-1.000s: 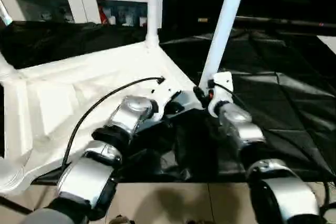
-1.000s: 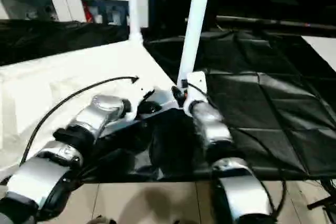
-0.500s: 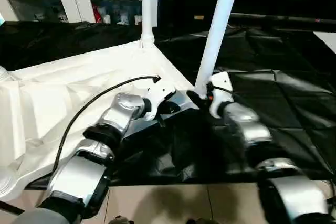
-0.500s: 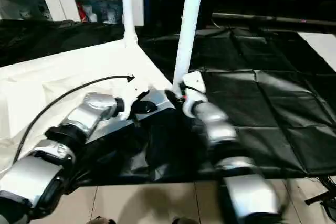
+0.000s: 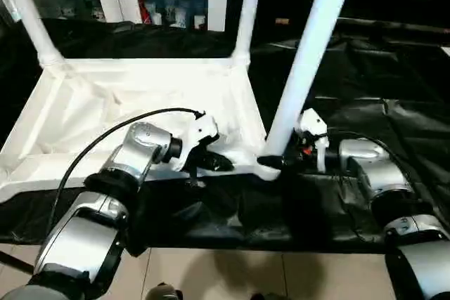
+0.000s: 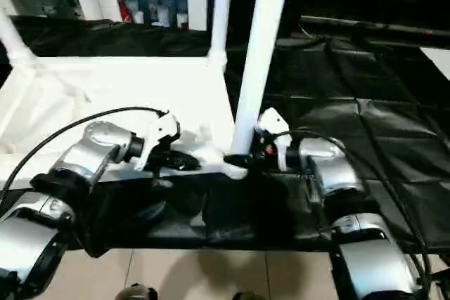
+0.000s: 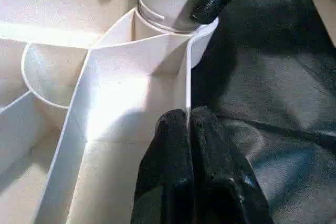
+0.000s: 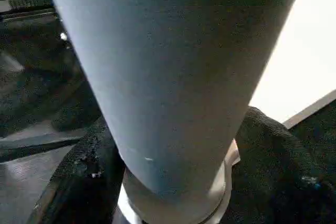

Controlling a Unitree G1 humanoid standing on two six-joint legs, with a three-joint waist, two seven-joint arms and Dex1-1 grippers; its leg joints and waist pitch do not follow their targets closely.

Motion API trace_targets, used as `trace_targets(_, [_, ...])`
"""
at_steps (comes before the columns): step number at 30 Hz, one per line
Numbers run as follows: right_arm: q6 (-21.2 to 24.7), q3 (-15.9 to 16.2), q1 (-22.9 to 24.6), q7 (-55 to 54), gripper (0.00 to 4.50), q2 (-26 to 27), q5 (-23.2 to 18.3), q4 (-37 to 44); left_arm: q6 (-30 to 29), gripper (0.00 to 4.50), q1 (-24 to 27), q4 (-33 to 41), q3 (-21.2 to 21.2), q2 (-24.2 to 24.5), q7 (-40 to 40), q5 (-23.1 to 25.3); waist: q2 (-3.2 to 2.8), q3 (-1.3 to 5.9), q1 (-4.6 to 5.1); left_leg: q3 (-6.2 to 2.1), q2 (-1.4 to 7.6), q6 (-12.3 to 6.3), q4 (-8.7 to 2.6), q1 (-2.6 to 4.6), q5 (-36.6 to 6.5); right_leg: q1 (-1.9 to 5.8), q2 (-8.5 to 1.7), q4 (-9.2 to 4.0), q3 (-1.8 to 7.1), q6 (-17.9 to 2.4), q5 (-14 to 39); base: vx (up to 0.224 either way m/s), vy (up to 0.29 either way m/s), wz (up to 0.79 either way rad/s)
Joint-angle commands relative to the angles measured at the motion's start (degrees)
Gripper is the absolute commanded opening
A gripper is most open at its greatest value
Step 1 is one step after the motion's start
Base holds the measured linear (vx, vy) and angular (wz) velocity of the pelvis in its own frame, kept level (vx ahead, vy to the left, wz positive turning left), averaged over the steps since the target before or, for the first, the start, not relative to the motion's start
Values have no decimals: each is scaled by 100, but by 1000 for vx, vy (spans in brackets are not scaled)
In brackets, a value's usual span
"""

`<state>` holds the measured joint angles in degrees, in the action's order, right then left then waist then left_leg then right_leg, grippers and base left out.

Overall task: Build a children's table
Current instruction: Rotate leg to tighten

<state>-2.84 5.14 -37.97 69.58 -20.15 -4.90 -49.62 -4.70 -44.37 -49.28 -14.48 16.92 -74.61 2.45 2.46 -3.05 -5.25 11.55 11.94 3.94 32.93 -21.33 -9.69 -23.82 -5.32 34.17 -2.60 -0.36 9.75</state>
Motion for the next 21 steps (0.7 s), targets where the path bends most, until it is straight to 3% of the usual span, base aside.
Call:
trace_targets(1, [65, 50, -62, 145, 296, -110, -54, 63, -99, 0, 153, 51, -163, 16, -219, 37, 19, 381, -19, -23, 168, -376, -346, 95, -1209, 308, -262, -292, 153, -1564, 775, 0, 0, 0])
trace_targets(2, [86, 47, -63, 197, 296, -102, -85, 68, -118, 0, 161, 77, -166, 25, -217, 35, -2, 386, -33, -28, 164, -377, -342, 92, -1162, 312, -268, -285, 152, -1565, 726, 0, 0, 0])
trace_targets(6, [110, -5, -32, 131, 269, 10, -150, 38, -131, 0, 171, 131, -135, 22, -33, 60, 10, 398, -39, -23, 155, -457, -325, 82, -981, 320, -253, -252, 144, -1627, 439, 0, 0, 0])
trace_targets(10, [57, -38, 28, -249, 233, 138, -65, -37, -129, 0, 127, 44, -32, -65, 397, 88, 7, 379, -34, -24, 154, -373, -339, 88, -1142, 299, -257, -284, 146, -1576, 693, 0, 0, 0])
trace_targets(13, [330, -393, 7, -2499, 216, 714, 113, -531, -193, 0, -139, -405, 196, -519, 1881, 215, -40, 333, 38, -50, 135, -77, -395, 119, -1595, 236, -269, -370, 171, -1378, 1447, 0, 0, 0])
trace_targets(14, [446, -474, 12, -2888, 206, 831, 92, -609, -232, 0, -196, -485, 238, -645, 2176, 225, -17, 332, 62, -67, 119, 70, -406, 170, -1858, 226, -271, -431, 166, -1225, 1929, 0, 0, 0])
trace_targets(16, [501, -537, 14, -3226, 200, 932, 81, -659, -287, 0, -239, -542, 269, -745, 2408, 229, -15, 342, 63, -95, 110, 94, -413, 154, -1890, 242, -287, -469, 168, -1036, 2234, 0, 0, 0])
trace_targets(18, [716, -809, -23, -4668, 199, 1391, 8, -878, -384, 0, -387, -738, 354, -1175, 3273, 242, -25, 338, 101, -82, 116, 129, -421, 172, -1960, 188, -250, -479, 182, -1017, 2134, 0, 0, 0])
trace_targets(21, [733, -851, -27, -4979, 198, 1514, 12, -905, -384, 0, -414, -774, 380, -1293, 3485, 240, -17, 337, 112, -93, 96, 119, -420, 189, -2166, 173, -250, -527, 162, -900, 2357, 0, 0, 0])
